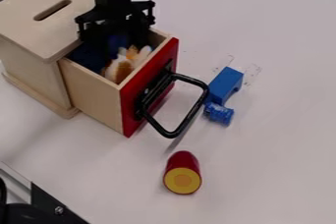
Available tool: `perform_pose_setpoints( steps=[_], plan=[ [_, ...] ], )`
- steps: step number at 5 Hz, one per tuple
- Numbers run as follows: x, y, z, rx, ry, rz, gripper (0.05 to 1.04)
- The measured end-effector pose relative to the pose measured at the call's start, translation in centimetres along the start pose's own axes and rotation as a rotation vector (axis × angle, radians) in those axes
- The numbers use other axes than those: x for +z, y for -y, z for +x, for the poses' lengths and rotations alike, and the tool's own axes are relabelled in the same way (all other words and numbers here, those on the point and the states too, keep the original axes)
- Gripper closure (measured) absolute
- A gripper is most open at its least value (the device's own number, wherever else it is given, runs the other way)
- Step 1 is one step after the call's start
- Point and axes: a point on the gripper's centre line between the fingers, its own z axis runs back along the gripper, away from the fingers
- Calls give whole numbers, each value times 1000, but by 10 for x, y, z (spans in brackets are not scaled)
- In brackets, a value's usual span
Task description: Put the dog toy inside the drawer
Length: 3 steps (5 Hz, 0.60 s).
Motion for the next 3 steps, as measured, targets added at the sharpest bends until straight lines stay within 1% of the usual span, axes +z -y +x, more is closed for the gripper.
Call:
perform_pose_setpoints(
  steps=[1,2,3],
  plan=[
    [25,1,-1,-16,29,-53,84],
    [60,0,-4,-35,93,-95,84],
    [83,-6,-7,-21,81,-59,84]
  ],
)
